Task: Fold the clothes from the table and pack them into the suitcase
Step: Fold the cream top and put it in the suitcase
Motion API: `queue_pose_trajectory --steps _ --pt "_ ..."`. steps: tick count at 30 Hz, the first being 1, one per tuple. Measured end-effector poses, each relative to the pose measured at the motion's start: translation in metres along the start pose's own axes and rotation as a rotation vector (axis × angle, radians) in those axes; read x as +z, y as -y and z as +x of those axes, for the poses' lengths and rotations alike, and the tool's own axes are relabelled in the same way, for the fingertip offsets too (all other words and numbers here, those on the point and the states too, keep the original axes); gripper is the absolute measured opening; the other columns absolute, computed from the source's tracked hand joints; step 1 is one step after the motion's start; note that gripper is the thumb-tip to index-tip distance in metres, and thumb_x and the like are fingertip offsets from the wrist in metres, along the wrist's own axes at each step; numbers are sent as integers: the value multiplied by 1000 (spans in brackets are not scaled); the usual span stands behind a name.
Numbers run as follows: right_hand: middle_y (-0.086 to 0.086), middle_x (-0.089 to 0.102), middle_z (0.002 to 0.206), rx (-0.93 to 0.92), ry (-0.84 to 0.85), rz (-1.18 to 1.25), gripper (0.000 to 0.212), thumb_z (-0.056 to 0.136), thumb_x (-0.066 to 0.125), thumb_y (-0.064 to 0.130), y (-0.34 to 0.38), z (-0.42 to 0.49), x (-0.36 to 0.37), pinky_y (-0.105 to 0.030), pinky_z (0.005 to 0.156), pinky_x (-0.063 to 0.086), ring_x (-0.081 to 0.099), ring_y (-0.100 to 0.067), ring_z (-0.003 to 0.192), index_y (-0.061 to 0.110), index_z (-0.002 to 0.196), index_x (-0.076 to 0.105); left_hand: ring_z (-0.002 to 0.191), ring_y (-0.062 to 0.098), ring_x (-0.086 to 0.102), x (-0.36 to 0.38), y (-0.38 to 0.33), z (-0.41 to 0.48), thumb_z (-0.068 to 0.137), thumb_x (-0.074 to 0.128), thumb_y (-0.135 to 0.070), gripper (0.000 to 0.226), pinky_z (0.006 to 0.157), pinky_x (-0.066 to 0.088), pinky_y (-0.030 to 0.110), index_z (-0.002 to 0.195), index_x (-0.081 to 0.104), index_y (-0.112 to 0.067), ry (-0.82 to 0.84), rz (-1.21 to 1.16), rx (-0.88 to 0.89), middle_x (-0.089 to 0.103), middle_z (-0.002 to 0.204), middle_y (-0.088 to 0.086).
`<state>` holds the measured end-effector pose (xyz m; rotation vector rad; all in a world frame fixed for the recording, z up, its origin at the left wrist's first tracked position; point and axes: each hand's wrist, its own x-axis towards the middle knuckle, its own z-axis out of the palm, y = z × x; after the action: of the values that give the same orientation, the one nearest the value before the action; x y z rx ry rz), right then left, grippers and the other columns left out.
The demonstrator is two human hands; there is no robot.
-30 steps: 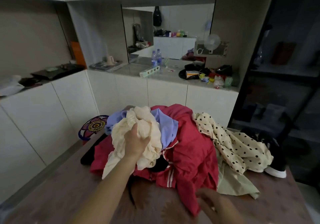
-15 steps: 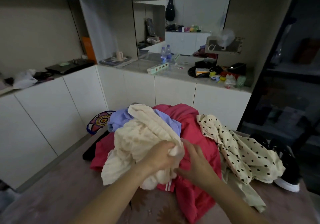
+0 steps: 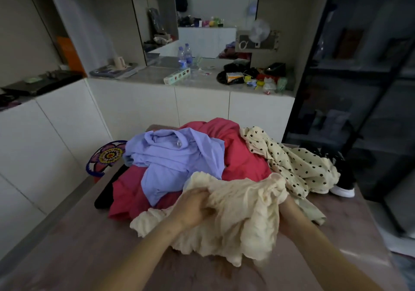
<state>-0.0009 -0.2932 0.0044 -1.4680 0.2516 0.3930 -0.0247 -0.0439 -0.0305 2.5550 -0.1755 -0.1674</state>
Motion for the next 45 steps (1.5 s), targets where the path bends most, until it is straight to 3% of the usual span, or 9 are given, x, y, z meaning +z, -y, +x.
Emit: queue_pose_trajectory --steps 6,13,19,23,26,29,32,37,45 --pt "-8 65 65 -30 -247 144 17 95 49 8 15 -15 -42 -24 44 51 62 -21 61 10 83 60 54 4 35 -33 -26 24 94 55 -36 42 56 29 26 59 36 -21 -51 -349 -69 37 56 -9" --pt "-9 60 90 3 -542 -165 30 85 64 10 -35 -3 -59 -35 67 49 60 -27 76 7 113 54 90 19 59 -23 -5 42 91 59 -25 17 79 45 31 98 60 -9 -301 -220 -173 58 92 -4" --pt "14 56 94 -299 -172 -977 18 80 69 35 -95 -39 -2 -16 68 38 57 -5 86 26 95 64 78 11 61 14 -4 -12 84 64 -33 14 71 47 28 84 63 -19 45 5 100 65 83 -8" --pt "17 45 127 -312 306 -1439 86 51 50 75 -139 -53 27 -31 100 39 46 -11 120 32 126 50 108 16 52 52 16 -50 66 71 -61 56 91 42 33 110 58 -29 464 376 228 56 114 -6" --pt "9 63 116 -441 182 -1711 84 48 33 78 -164 -53 30 -34 87 53 63 -12 105 33 115 56 129 21 33 73 33 -63 65 70 -53 79 108 24 39 134 41 -27 533 600 301 39 138 -1" --pt "6 66 103 -297 161 -1477 34 75 55 32 -158 -49 25 -28 97 40 62 -14 98 24 107 63 119 23 48 74 37 -65 81 52 -14 39 101 31 32 120 57 -21 352 473 329 54 126 0" --pt "3 60 76 -230 -46 -984 13 82 52 11 -134 -49 19 -27 70 42 54 -11 73 12 87 64 84 8 60 54 25 -55 86 56 -11 14 81 47 27 96 65 -14 247 -46 107 63 86 -8" --pt "-7 58 72 -118 -208 -423 39 89 63 30 -73 -52 -19 -26 65 44 55 -17 70 -8 79 61 53 -7 45 5 -12 -32 92 60 -26 26 57 38 13 69 56 -15 193 -424 -16 51 59 -16" --pt "5 59 83 -206 -296 -1006 21 85 64 35 -44 -50 -59 -27 65 42 58 -14 79 15 92 62 57 6 40 6 -54 -17 96 53 -24 28 56 34 22 78 54 -3 143 -618 -74 44 63 -3"
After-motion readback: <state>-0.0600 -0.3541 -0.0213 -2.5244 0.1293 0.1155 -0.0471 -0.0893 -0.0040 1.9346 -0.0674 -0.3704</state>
